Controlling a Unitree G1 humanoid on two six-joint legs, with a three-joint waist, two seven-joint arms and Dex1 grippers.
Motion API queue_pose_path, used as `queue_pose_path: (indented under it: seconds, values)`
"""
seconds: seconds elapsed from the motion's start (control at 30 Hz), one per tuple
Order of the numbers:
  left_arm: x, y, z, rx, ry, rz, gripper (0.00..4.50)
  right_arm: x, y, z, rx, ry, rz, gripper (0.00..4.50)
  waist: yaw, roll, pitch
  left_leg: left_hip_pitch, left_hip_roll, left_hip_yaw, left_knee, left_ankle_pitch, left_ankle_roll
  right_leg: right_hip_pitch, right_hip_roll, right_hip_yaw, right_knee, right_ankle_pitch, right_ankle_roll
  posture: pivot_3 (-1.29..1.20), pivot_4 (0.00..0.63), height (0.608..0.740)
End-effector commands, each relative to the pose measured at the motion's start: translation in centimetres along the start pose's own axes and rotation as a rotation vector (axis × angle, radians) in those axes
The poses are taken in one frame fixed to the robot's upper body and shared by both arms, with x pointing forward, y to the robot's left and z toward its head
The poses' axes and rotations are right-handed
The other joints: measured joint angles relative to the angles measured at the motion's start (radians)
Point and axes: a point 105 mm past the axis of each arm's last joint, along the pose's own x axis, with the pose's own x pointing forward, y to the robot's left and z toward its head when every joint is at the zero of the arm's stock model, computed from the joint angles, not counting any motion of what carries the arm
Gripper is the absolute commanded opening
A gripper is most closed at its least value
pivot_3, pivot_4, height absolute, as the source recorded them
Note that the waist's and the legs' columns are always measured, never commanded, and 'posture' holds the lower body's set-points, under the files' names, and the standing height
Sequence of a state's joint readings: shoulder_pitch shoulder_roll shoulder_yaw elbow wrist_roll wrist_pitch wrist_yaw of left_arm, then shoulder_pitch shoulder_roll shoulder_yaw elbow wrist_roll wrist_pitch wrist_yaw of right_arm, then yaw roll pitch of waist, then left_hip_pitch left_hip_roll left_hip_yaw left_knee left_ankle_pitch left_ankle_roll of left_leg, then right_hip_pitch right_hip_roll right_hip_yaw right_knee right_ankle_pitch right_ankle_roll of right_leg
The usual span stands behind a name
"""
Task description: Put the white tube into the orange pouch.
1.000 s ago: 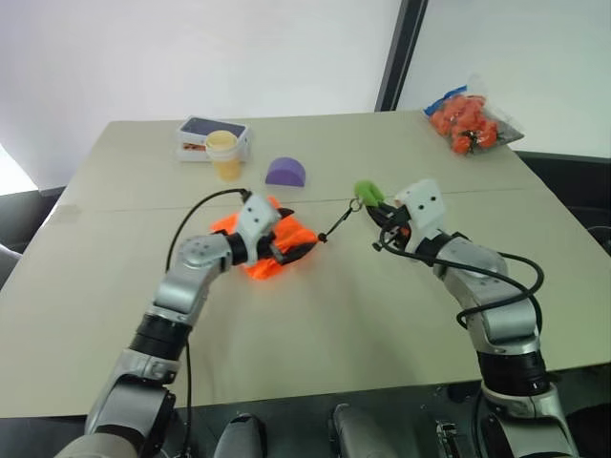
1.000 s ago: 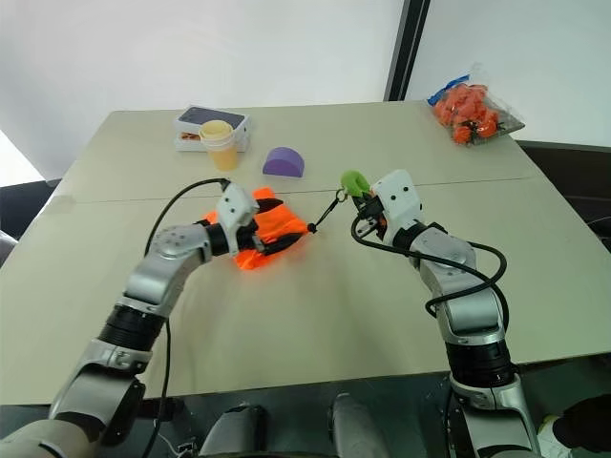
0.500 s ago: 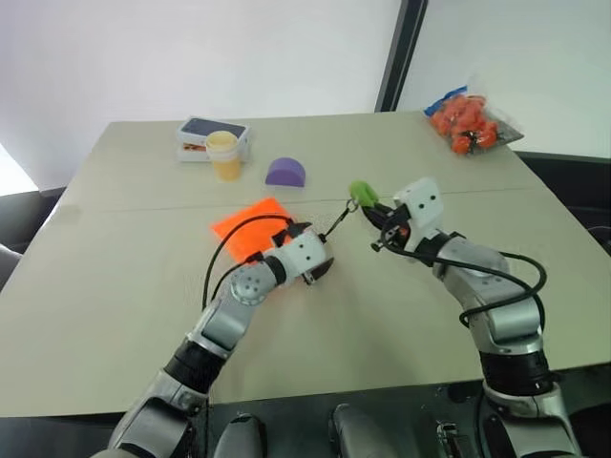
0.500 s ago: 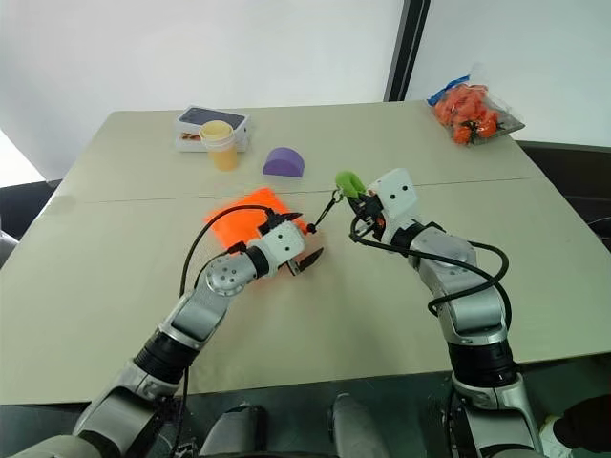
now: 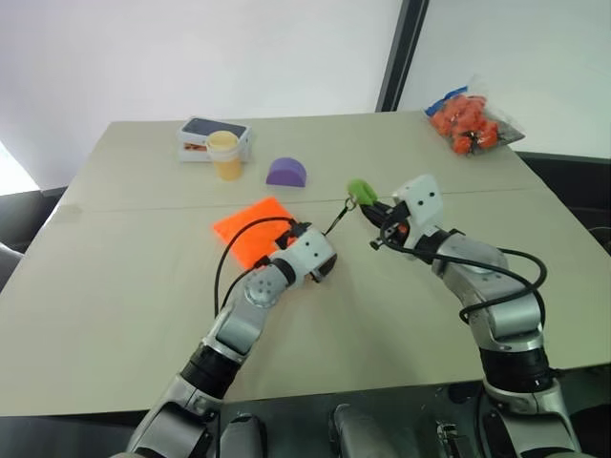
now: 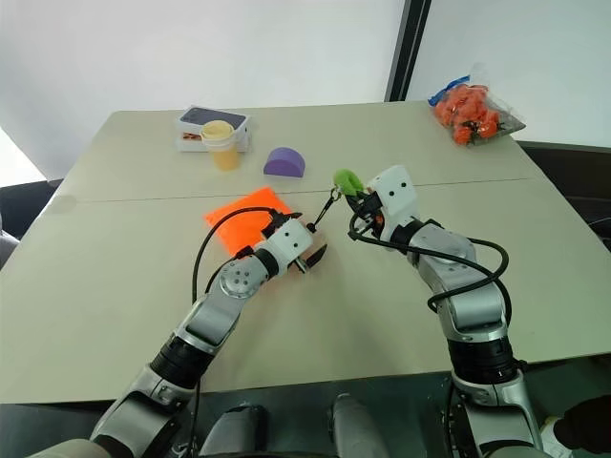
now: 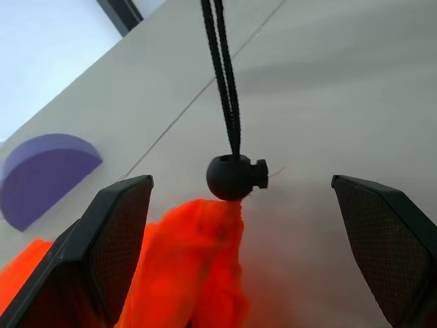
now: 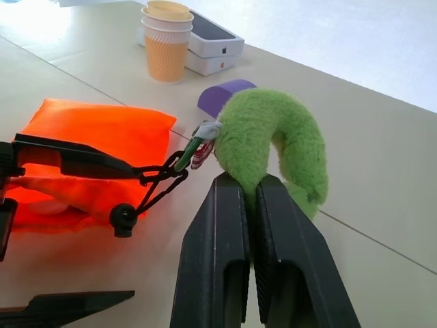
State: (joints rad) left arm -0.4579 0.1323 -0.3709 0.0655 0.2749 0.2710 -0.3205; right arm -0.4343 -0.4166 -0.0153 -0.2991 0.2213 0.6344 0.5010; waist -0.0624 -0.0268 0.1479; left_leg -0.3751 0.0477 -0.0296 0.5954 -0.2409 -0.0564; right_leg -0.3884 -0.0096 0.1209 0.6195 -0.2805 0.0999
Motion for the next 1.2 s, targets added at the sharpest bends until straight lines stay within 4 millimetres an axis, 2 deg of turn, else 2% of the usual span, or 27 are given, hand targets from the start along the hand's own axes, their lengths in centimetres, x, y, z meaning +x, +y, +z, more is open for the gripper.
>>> queue_pose_path:
  seconds: [0.03, 0.07, 0.17, 0.27, 0.63, 0.73, 0.8, 1.0, 1.1, 1.2]
  values:
    - [0.3, 0.7, 1.5, -0.009, -0.053, 0.030, 4.48, -0.3, 0.1, 1.6, -0.037, -0.050, 0.004, 0.00, 0.000, 0.000, 0.000, 0.000, 0.000, 0.000, 0.000, 0.000, 0.000, 0.000, 0.000, 0.000, 0.000, 0.000, 0.000, 0.00, 0.150, 0.723]
    - [0.3, 0.5, 1.5, -0.025, -0.053, 0.025, 4.48, -0.3, 0.2, 1.5, -0.038, -0.048, 0.004, 0.00, 0.001, 0.000, 0.000, 0.000, 0.000, 0.000, 0.000, 0.000, 0.000, 0.000, 0.000, 0.000, 0.000, 0.000, 0.000, 0.00, 0.150, 0.723]
    - [0.4, 0.2, 1.5, -0.042, -0.049, 0.012, 3.64, -0.4, 0.2, 1.4, -0.038, -0.046, 0.003, 0.00, 0.000, 0.000, 0.000, 0.000, 0.000, 0.000, 0.000, 0.000, 0.000, 0.000, 0.000, 0.000, 0.000, 0.000, 0.000, 0.00, 0.150, 0.723]
    - [0.5, 0.1, 1.5, -0.043, -0.045, 0.010, 2.14, -0.4, 0.3, 1.3, -0.040, -0.042, 0.004, 0.00, 0.001, 0.000, 0.000, 0.000, 0.000, 0.000, 0.000, 0.000, 0.000, 0.000, 0.000, 0.000, 0.000, 0.000, 0.000, 0.00, 0.150, 0.723]
    - [0.6, 0.1, 1.4, -0.016, -0.035, 0.012, 2.14, -0.4, 0.4, 1.1, -0.048, -0.033, 0.011, 0.00, 0.003, 0.000, 0.000, 0.000, 0.000, 0.000, 0.000, 0.000, 0.000, 0.000, 0.000, 0.000, 0.000, 0.000, 0.000, 0.00, 0.150, 0.723]
    - [0.6, 0.3, 1.3, -0.015, -0.035, 0.019, 1.24, -0.4, 0.5, 1.1, -0.049, -0.034, 0.013, 0.00, 0.003, 0.000, 0.000, 0.000, 0.000, 0.000, 0.000, 0.000, 0.000, 0.000, 0.000, 0.000, 0.000, 0.000, 0.000, 0.00, 0.150, 0.723]
    - [0.5, 0.4, 1.2, -0.012, -0.031, 0.019, 0.24, -0.4, 0.5, 1.1, -0.051, -0.033, 0.013, 0.00, 0.004, 0.000, 0.000, 0.000, 0.000, 0.000, 0.000, 0.000, 0.000, 0.000, 0.000, 0.000, 0.000, -0.001, -0.001, 0.00, 0.150, 0.723]
    - [0.3, 0.8, 0.2, 0.006, 0.011, 0.016, 0.19, -0.4, 0.0, 1.2, -0.061, -0.034, -0.007, 0.00, 0.005, 0.000, 0.000, 0.000, 0.000, 0.000, 0.000, 0.000, 0.000, 0.000, 0.000, 0.000, 0.000, -0.001, -0.001, 0.00, 0.150, 0.723]
    - [-0.2, 1.1, -0.5, 0.011, 0.031, 0.008, 0.19, -0.4, -1.0, 1.1, -0.070, -0.027, -0.059, 0.00, 0.005, 0.000, 0.000, 0.000, 0.000, 0.000, 0.000, 0.000, 0.000, 0.000, 0.000, 0.000, 0.000, 0.000, -0.001, 0.00, 0.150, 0.723]
    - [-1.3, 1.0, -1.4, 0.037, 0.055, -0.048, 0.19, -0.6, -3.8, 0.3, -0.082, 0.019, -0.203, 0.00, 0.004, 0.000, 0.000, 0.000, 0.000, 0.000, 0.000, 0.000, 0.000, 0.000, 0.000, 0.000, 0.000, -0.001, -0.001, 0.00, 0.150, 0.723]
